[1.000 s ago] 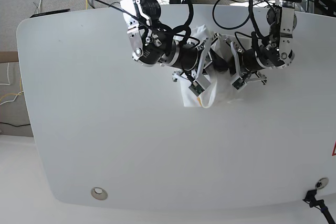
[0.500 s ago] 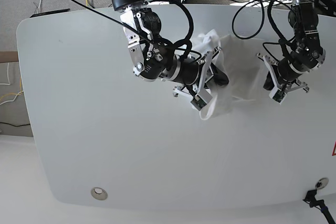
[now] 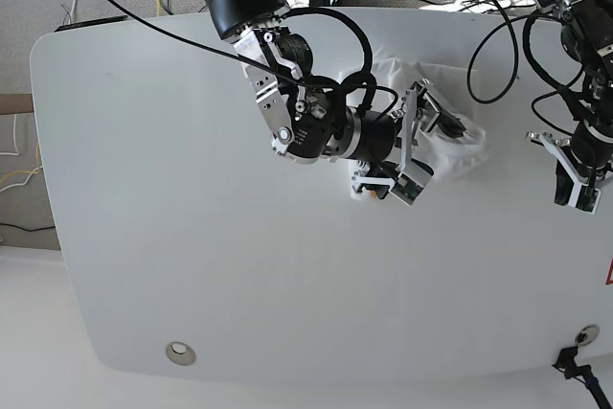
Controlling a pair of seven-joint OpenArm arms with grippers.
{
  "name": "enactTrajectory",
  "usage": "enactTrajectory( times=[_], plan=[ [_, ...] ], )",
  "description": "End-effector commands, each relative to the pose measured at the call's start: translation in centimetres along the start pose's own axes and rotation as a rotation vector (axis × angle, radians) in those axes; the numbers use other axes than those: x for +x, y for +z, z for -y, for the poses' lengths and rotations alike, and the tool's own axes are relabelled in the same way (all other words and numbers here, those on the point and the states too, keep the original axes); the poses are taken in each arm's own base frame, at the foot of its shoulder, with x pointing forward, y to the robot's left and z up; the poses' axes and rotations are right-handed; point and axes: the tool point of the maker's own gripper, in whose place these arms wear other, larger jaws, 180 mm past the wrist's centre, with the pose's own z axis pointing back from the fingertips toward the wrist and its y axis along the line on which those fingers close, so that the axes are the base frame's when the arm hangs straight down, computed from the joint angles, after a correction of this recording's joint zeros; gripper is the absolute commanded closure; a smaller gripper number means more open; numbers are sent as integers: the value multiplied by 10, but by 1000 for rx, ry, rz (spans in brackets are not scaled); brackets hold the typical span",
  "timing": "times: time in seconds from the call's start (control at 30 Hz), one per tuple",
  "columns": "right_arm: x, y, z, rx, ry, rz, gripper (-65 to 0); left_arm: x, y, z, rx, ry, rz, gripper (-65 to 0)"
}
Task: Fold the T-shirt properly
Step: 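Lift the folded shirt with both grippers and fold it over, then grasp the bundled shirt with both grippers and tuck its edges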
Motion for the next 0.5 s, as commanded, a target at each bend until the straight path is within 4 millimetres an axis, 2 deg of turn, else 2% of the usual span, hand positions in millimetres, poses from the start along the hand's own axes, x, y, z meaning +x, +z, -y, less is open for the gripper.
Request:
enactTrajectory(
  times=[0.0,0.03,0.1,0.2,0.27,0.37,0.47],
  plan=[
    [23,2,-1,4,34,60,-470,18,4,-8,18,-13,58,0],
    [28,4,3,-5,42,67,-469,20,4,-7,17,-13,63,0],
    [23,17,28,-64,36,59,-469,27,3,7,-14,-35,78,0],
    [10,39,62,-147,37,28,-458,38,-7,51,-119,-58,103,0],
    [-1,50,76,-182,43,-2,-429,38,-11,73,-173,-60,102,0],
    [-12,64,94,-226,46,-33,-385,33,-12,120,-279,-43,95,0],
    [-15,66,95,-230,50,-43,-327,23,-10,147,-341,-31,75,0]
  ],
)
